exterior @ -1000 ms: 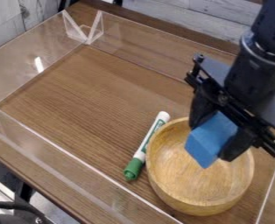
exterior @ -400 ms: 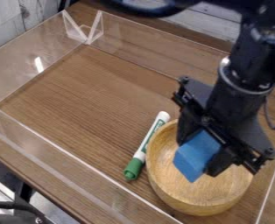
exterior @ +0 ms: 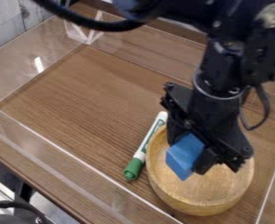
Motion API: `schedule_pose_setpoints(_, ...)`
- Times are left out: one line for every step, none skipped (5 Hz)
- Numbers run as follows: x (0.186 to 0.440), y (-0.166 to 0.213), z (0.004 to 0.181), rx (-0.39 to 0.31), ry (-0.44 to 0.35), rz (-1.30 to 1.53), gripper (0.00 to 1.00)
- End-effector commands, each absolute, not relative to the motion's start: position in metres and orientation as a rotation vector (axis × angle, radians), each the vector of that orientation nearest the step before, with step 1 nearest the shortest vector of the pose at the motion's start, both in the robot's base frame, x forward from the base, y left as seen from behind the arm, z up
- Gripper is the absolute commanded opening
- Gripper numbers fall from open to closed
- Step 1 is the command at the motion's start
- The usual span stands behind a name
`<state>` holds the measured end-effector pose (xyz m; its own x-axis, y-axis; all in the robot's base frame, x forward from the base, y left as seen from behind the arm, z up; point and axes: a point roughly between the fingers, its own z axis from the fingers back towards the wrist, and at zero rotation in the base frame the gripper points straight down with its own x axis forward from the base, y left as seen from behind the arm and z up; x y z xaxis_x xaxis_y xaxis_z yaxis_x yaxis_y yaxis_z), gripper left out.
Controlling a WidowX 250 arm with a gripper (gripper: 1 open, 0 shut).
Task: Put the blue block in the brown bowl
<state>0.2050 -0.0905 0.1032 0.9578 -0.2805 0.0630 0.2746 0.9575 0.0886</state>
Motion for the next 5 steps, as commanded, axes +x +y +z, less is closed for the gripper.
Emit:
schedule_pose_setpoints(0.214, -0.090, 0.109, 0.043, -0.162, -0.278, 0.00)
schedule_pose_setpoints(0.217, -0.088, 0.106, 0.031, -0.183, -0.270, 0.00)
schedule_pose_setpoints(0.220, -0.087, 0.104, 0.018, -0.194, -0.260, 1.00)
schedule_pose_setpoints(0.220, -0.087, 0.098, 0.012, -0.193, -0.255, 1.00)
schedule_pose_setpoints(0.220, -0.089, 0.090, 0.007, -0.193, -0.255, 1.00)
